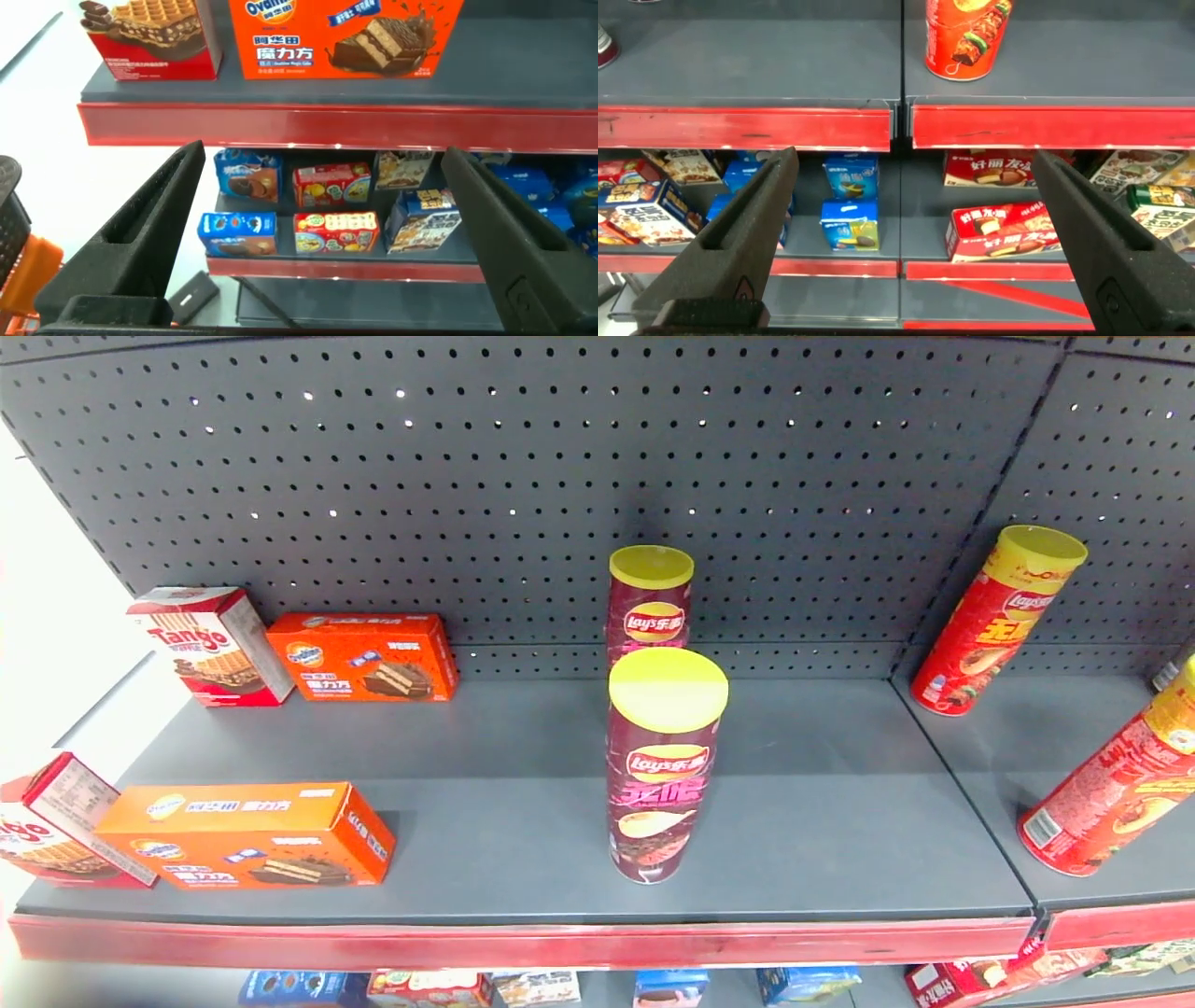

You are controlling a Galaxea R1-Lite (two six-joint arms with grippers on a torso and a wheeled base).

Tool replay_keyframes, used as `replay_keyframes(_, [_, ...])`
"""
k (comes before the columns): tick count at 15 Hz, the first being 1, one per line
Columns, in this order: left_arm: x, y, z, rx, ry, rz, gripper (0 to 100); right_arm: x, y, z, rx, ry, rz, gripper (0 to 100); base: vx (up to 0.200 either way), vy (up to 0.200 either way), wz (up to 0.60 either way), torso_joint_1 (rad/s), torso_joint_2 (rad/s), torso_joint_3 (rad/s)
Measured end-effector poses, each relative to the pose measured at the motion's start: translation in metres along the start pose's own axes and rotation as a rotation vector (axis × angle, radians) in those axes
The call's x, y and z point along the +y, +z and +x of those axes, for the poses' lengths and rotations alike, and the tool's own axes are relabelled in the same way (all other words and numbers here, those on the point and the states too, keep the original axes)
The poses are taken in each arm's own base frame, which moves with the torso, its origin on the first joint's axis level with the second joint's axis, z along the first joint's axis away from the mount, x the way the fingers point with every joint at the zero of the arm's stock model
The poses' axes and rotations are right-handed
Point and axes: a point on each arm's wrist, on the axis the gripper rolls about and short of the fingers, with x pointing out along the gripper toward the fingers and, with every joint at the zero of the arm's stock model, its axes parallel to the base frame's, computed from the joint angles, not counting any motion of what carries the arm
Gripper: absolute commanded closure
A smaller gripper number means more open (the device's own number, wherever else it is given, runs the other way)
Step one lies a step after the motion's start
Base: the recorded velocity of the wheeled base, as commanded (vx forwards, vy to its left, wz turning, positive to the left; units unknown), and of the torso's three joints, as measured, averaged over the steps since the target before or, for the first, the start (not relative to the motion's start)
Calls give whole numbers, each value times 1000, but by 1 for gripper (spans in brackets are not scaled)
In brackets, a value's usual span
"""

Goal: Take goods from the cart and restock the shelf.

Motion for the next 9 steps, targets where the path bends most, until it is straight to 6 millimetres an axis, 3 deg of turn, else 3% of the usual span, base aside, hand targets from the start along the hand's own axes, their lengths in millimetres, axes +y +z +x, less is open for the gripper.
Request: replay_keyframes(9, [0, 0, 0, 0, 1, 0, 0, 0, 0, 0, 0, 0, -1, 0, 0, 0, 0, 0, 0, 0])
